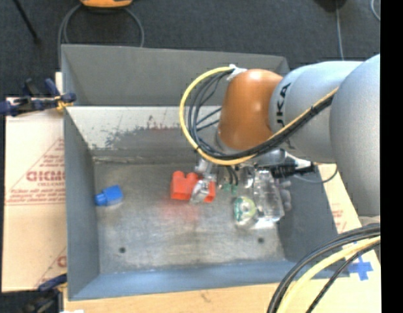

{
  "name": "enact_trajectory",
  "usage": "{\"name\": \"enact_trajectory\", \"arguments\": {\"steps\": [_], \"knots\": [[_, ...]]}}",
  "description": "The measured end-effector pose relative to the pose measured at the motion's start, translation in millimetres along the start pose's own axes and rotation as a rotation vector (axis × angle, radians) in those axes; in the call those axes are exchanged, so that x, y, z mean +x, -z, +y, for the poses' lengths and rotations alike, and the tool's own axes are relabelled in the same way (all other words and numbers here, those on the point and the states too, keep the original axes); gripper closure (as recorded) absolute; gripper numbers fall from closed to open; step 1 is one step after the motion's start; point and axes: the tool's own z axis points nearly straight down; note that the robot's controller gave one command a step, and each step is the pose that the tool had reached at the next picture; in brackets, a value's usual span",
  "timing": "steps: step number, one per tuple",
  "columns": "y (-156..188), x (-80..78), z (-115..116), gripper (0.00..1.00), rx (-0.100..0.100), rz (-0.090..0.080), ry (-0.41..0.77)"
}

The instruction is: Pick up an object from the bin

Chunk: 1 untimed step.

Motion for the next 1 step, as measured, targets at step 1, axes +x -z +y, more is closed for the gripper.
{"name": "enact_trajectory", "arguments": {"steps": [1], "knots": [[33.8, -2.3, -0.3, 1.0, 0.001, 0.001, 0.002]]}}
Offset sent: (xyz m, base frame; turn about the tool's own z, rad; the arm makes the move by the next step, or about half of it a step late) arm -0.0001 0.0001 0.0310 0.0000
